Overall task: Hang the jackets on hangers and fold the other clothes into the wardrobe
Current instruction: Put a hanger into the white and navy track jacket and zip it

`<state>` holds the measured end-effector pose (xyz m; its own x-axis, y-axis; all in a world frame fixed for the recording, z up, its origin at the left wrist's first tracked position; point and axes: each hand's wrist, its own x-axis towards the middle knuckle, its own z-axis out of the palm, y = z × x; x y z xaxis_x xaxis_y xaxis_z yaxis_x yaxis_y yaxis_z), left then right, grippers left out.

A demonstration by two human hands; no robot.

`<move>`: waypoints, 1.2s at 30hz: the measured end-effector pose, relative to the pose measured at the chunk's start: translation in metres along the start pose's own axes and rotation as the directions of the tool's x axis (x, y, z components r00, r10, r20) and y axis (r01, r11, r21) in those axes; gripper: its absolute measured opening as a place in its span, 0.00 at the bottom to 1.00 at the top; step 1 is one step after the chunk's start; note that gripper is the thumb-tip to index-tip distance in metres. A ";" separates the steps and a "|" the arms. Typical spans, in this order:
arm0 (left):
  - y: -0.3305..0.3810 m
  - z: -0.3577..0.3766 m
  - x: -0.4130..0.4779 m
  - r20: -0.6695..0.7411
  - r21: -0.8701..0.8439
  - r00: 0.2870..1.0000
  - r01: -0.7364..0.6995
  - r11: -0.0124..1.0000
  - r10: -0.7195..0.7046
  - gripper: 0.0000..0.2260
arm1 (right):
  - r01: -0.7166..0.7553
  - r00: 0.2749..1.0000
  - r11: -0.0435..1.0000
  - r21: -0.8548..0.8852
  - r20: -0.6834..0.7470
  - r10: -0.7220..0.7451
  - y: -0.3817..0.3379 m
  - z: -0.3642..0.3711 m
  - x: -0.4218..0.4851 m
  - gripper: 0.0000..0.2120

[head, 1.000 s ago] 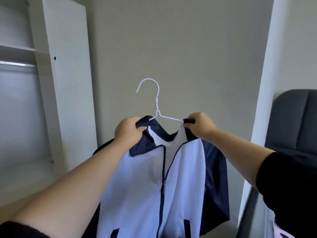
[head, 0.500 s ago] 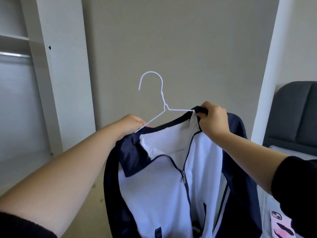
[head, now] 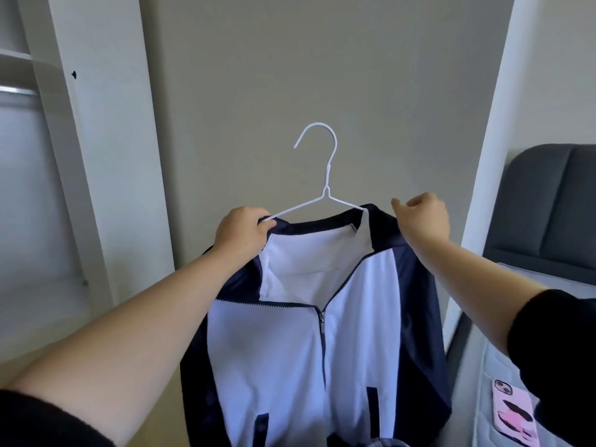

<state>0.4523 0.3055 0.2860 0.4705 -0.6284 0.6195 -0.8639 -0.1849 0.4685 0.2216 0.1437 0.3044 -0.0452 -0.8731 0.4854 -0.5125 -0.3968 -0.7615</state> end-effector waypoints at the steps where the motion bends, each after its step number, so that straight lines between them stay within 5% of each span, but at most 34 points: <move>1: 0.001 0.002 -0.002 -0.023 0.017 1.000 -0.011 1.000 0.012 0.11 | -0.130 0.988 0.991 0.014 0.091 0.128 0.001 -0.001 0.000 0.16; 4: -0.002 0.009 -0.004 -0.064 0.061 0.997 -0.037 0.997 0.041 0.14 | -0.394 0.881 0.908 0.143 0.339 0.329 0.007 0.002 -0.006 0.16; 11: -0.009 0.017 -0.008 -0.179 0.049 0.979 -0.088 0.995 0.095 0.10 | -0.420 0.857 0.897 0.135 0.383 0.344 0.009 0.008 -0.004 0.16; 15: -0.015 0.023 -0.005 -0.142 -0.021 0.990 -0.030 0.999 0.027 0.12 | -0.680 0.707 0.580 0.449 0.613 0.354 0.014 0.011 -0.007 0.15; 18: -0.025 0.024 -0.001 -0.120 -0.081 0.991 0.048 0.996 -0.058 0.12 | -0.658 0.753 0.252 0.710 0.617 0.228 0.023 0.012 -0.008 0.17; 19: -0.027 0.024 0.000 -0.134 -0.104 0.989 0.056 0.993 -0.070 0.10 | -0.635 0.772 0.288 0.717 0.577 0.265 0.032 0.013 -0.011 0.15; 22: -0.029 0.025 0.001 -0.151 -0.123 0.988 0.026 0.992 -0.044 0.08 | -0.500 0.850 0.817 0.288 0.342 0.400 0.064 0.014 -0.022 0.11; 24: -0.029 0.030 0.001 -0.121 -0.102 0.993 -0.008 0.995 -0.005 0.10 | -0.170 0.975 0.985 0.011 0.149 0.167 0.073 0.015 -0.024 0.10; 27: -0.025 0.035 0.002 -0.090 -0.105 0.995 -0.056 0.993 0.046 0.11 | 0.225 0.972 0.974 0.033 -0.080 -0.222 0.059 0.012 -0.024 0.07; 29: -0.019 0.038 0.001 -0.080 -0.123 0.994 -0.084 0.989 0.075 0.10 | 0.307 0.948 0.951 0.036 0.076 -0.309 0.049 0.015 -0.022 0.12; 32: -0.013 0.040 0.001 -0.064 -0.126 0.994 -0.099 0.987 0.092 0.09 | 0.225 0.919 0.972 0.064 0.318 -0.233 0.041 0.017 -0.016 0.13; 36: -0.017 0.050 -0.005 0.023 -0.082 0.994 -0.103 0.991 0.105 0.04 | 0.036 0.951 0.989 0.141 0.299 -0.077 0.047 0.019 -0.020 0.17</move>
<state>0.4559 0.2746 0.2431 0.3725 -0.6619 0.6505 -0.8900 -0.0562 0.4525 0.2142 0.1368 0.2507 0.2529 -0.8845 0.3921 -0.3879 -0.4640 -0.7964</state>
